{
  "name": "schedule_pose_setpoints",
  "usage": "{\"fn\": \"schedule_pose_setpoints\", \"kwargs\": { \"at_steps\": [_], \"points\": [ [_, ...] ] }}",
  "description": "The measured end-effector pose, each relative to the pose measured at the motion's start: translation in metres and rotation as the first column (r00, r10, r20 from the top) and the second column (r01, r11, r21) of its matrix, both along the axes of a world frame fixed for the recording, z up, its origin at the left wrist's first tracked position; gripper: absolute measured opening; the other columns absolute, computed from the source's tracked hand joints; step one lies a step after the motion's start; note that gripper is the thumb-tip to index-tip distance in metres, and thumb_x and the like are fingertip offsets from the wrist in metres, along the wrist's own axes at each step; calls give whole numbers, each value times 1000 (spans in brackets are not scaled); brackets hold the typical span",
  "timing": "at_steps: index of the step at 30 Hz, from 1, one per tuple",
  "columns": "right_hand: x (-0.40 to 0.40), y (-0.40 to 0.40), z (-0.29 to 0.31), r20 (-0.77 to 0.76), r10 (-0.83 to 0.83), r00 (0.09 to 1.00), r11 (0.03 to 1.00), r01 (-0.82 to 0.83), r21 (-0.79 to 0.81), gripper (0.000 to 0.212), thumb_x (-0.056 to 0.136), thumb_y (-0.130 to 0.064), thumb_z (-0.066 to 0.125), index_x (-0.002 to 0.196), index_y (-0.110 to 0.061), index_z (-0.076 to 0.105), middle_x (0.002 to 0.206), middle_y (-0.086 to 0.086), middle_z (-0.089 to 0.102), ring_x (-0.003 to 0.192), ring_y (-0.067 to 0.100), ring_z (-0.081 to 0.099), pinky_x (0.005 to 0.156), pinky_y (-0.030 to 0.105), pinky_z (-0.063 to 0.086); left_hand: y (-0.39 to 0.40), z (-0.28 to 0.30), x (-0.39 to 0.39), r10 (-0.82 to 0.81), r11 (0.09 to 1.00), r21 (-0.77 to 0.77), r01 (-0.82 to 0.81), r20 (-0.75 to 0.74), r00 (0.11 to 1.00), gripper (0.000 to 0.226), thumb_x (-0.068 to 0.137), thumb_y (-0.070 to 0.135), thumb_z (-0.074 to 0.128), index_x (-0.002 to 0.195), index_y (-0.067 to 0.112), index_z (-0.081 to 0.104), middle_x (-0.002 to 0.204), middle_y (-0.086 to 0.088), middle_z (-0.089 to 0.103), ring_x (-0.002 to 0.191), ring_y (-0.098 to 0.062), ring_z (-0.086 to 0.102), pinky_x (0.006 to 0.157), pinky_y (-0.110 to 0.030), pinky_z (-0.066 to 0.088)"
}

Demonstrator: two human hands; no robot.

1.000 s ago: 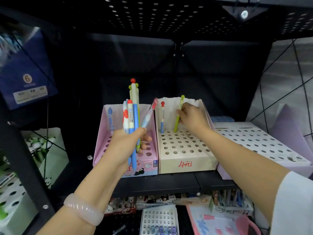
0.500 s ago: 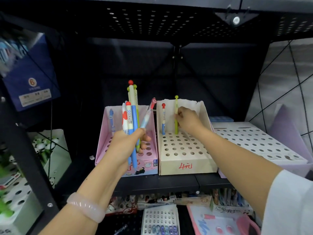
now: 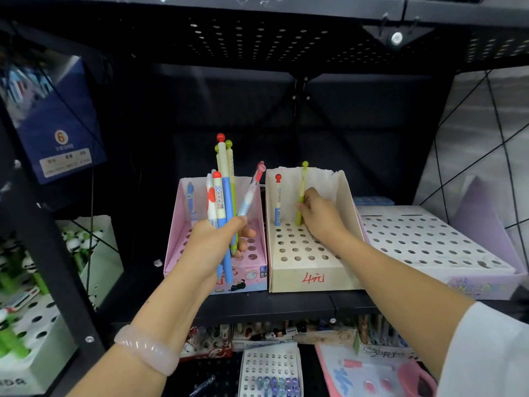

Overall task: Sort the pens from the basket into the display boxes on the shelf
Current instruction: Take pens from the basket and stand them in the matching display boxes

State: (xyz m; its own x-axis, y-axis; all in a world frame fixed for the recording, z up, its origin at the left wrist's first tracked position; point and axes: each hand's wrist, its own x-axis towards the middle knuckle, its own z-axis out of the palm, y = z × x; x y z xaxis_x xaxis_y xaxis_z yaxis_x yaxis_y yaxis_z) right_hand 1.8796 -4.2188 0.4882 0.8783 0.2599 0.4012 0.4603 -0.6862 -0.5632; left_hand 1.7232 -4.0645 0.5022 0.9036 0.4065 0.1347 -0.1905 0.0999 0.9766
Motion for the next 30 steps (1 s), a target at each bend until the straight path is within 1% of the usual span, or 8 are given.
{"fn": "schedule_pose_setpoints", "kwargs": {
  "at_steps": [7, 10, 13, 16, 19, 21, 26, 30],
  "points": [
    [1, -2, -2, -76, -13, 997, 991, 3, -132, 13, 93, -24, 54, 86, -14, 53, 86, 3, 56, 79, 19, 53, 70, 27, 42, 0, 0, 0, 3, 1000, -3, -3, -2, 1000, 6, 90, 12, 57, 91, 6, 58, 57, -1, 66, 42, -8, 51, 42, -18, 45],
    [-6, 0, 9, -118, -60, 991, 992, 47, -115, 14, 90, -23, 58, 96, -11, 55, 92, 3, 56, 82, 21, 56, 70, 29, 45, 0, 1, 0, 9, 1000, -1, -9, -2, 1000, 7, 89, 13, 58, 91, 6, 59, 57, 0, 66, 43, -8, 52, 42, -18, 45],
    [-25, 12, 28, -29, -64, 998, 976, 68, 207, 22, 91, -29, 56, 102, -10, 57, 87, -3, 55, 80, 18, 56, 70, 29, 46, 0, 2, -1, 6, 1000, 5, -6, 2, 1000, 9, 89, 13, 58, 91, 5, 59, 57, 0, 66, 42, -7, 51, 42, -18, 45],
    [-50, 34, 46, -139, 183, 973, 857, -88, 508, 26, 94, -38, 49, 88, -16, 62, 79, -6, 62, 75, 12, 59, 70, 25, 49, 0, 2, -2, 1, 1000, 8, -1, -1, 1000, 10, 89, 14, 58, 93, 5, 59, 58, 0, 67, 43, -7, 52, 42, -18, 45],
    [-68, 56, 61, -283, 499, 819, 648, -137, 749, 27, 94, -40, 49, 83, -18, 62, 75, -1, 66, 67, 8, 61, 58, 16, 52, 3, 4, -6, -3, 1000, 19, 3, -9, 1000, 8, 90, 14, 57, 93, 6, 58, 57, 0, 67, 42, -7, 52, 41, -18, 44],
    [-71, 67, 68, -297, 572, 765, 576, -117, 809, 25, 94, -36, 52, 80, -16, 59, 74, 1, 64, 66, 9, 60, 55, 15, 51, 9, 6, -10, -6, 999, 43, 7, -17, 1000, 8, 90, 14, 57, 93, 6, 58, 57, 0, 67, 42, -6, 51, 42, -18, 44],
    [-63, 91, 81, -137, 461, 877, 647, -226, 728, 23, 97, -21, 47, 83, -7, 59, 73, 3, 62, 62, 9, 57, 57, 13, 51, 39, 8, -23, 96, 993, 73, -93, -28, 995, 8, 89, 16, 60, 90, 7, 60, 55, 1, 66, 41, -7, 50, 41, -18, 44],
    [-53, 103, 77, 61, 230, 971, 812, -227, 538, 17, 96, -18, 49, 96, -3, 58, 85, 13, 68, 73, 19, 65, 73, 30, 54, 64, 2, -29, 286, 948, 145, -285, 10, 958, 8, 87, 11, 59, 79, 10, 60, 47, 5, 59, 37, -2, 47, 38, -16, 41]
  ]
}}
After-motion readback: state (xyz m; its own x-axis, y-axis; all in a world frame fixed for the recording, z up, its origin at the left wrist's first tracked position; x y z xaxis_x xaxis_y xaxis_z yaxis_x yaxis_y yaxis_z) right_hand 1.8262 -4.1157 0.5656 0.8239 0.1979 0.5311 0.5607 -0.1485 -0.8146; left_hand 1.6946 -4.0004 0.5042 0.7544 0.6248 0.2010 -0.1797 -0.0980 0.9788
